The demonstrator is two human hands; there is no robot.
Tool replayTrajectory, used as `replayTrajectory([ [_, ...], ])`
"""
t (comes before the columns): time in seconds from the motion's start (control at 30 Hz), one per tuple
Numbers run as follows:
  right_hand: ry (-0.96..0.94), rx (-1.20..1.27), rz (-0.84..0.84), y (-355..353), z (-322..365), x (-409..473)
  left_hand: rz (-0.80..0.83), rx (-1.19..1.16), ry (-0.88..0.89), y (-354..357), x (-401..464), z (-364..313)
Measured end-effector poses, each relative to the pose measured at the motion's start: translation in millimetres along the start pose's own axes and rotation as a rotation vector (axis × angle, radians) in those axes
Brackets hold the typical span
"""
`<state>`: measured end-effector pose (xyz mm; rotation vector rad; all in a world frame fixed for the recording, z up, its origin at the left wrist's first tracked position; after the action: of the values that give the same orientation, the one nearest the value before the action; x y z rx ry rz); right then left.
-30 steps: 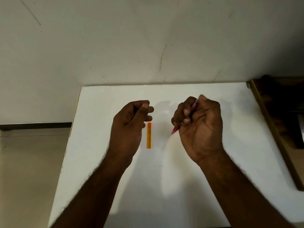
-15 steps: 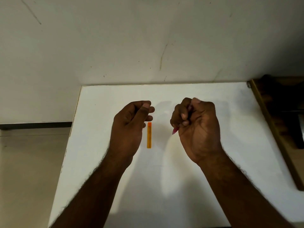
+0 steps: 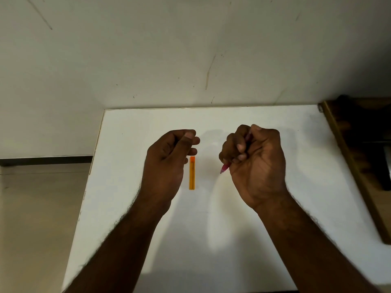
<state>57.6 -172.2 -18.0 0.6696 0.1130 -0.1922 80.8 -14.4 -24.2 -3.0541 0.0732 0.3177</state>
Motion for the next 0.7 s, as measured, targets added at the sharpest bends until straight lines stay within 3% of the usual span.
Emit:
replayTrajectory([
  [0.27,0.011,0.041,0.006,-4,-1,1,0.007,0.005,0.001,0,0,1],
  [0.7,0.073,0.444,-0.051,-23,-4,1,0.017,-0.025,-0.01,-1,1,1],
])
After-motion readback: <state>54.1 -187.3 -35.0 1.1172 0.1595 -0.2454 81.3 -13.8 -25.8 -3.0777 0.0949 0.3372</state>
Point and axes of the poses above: each hand's wrist, its own x-axis towards the middle knuckle, its own y-axis out of the palm, z = x × y, the point moved 3 cm from there along x, towards the middle knuckle, and after that the axes turned 2 degrees about z, right-handed, at the moved point
